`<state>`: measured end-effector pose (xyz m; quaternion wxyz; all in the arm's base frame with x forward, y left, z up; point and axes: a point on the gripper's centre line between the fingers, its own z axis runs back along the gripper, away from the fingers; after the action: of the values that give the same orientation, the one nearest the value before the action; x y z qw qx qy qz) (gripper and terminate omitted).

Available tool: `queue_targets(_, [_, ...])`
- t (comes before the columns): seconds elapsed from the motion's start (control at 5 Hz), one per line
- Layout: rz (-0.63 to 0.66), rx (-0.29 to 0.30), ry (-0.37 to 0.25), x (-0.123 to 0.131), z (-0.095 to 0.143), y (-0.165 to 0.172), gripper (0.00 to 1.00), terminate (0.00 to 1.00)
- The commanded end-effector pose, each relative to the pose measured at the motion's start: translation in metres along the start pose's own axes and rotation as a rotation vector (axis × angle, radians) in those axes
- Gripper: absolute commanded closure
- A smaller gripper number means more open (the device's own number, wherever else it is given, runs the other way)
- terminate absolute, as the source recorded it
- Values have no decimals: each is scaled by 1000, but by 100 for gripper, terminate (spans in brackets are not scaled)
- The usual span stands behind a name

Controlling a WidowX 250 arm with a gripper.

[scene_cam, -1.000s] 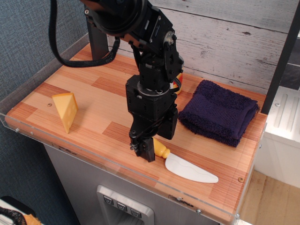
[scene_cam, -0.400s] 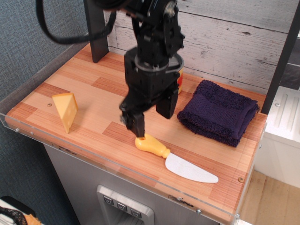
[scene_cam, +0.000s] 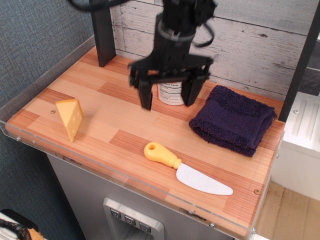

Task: Pick up yellow knife and put under blue towel

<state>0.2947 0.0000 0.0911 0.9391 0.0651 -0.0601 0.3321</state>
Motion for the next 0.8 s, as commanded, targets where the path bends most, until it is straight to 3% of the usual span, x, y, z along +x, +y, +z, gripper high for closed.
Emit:
queue_targets(0.0, [-429,-10,-15,31,21,4,0,0])
queue_targets(0.2, [-523,0,-1,51,17,14,0,0])
queue_targets(0.6, [-568,6,-7,93,8,34,0,0])
